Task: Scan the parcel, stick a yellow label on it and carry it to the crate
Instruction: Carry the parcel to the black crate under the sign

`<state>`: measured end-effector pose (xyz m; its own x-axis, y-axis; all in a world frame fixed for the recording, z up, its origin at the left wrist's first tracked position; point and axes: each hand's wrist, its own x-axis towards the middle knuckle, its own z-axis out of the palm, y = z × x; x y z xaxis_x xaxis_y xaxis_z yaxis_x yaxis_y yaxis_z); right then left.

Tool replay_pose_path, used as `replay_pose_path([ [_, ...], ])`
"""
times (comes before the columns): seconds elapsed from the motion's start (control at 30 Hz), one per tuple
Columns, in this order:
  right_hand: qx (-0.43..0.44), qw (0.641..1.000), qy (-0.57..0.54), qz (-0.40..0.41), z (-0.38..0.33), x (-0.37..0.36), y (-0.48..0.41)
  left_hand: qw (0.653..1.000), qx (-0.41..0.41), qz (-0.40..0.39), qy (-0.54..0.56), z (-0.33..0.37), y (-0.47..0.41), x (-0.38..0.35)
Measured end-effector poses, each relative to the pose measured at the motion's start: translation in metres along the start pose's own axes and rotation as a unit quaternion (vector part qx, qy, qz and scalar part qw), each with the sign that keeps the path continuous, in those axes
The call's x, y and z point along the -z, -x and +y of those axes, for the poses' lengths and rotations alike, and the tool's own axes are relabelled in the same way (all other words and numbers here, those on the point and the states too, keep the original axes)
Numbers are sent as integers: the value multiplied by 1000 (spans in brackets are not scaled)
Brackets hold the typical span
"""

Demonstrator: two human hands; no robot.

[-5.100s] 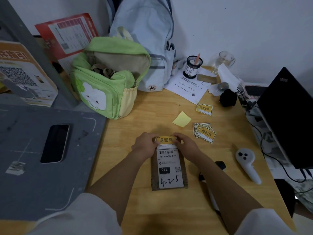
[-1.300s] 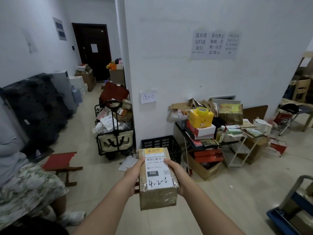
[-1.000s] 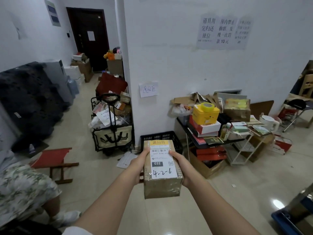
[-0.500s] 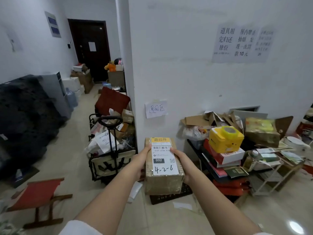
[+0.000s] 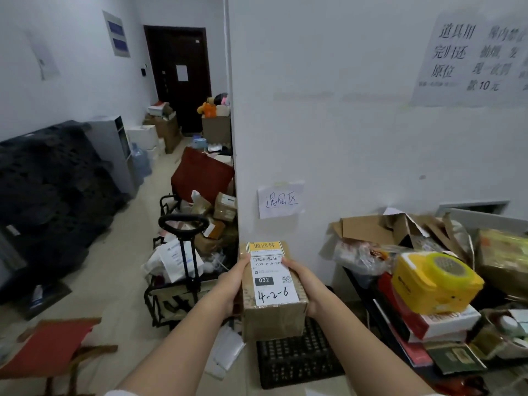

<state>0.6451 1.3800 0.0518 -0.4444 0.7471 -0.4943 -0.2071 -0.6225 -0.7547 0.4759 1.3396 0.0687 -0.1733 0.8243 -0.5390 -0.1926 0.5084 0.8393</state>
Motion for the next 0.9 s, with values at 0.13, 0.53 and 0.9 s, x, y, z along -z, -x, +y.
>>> replay_pose_path([
  [0.13, -1, 1000, -2, -24, -60, 40, -59, 1000, 2, 22, 12, 39, -66, -42],
  [0.53, -59, 997, 19, -48, -165, 119, -202, 997, 28, 66, 43, 101, -208, -115],
  [0.9, -51, 998, 35, -8, -143, 151, -288, 994, 77, 73, 13, 83, -302, -110],
])
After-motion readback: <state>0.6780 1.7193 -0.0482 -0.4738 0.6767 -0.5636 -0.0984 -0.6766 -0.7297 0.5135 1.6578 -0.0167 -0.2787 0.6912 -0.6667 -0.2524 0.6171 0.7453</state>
